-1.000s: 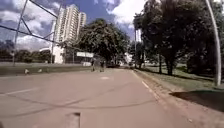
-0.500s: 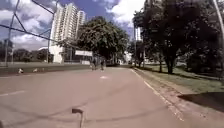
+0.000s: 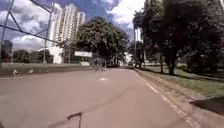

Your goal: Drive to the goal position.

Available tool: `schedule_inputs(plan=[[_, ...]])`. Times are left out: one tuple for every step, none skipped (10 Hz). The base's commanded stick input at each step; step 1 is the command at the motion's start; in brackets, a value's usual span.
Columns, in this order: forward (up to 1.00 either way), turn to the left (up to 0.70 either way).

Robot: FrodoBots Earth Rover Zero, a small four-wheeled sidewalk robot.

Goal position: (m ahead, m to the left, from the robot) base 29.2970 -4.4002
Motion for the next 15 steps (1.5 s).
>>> schedule_inputs(plan=[[0.70,0.00],[0.70,0.00],[0.70,0.00],[0.70,0.00],[0.70,-0.03],[0.70,-0.19],[0.70,-0.35],[0.70,-0.35],[0.70,-0.06],[0.70,0.00],[0.70,0.00],[0.70,0.00],[0.70,0.00],[0.70,0.00],[0.70,0.00]])
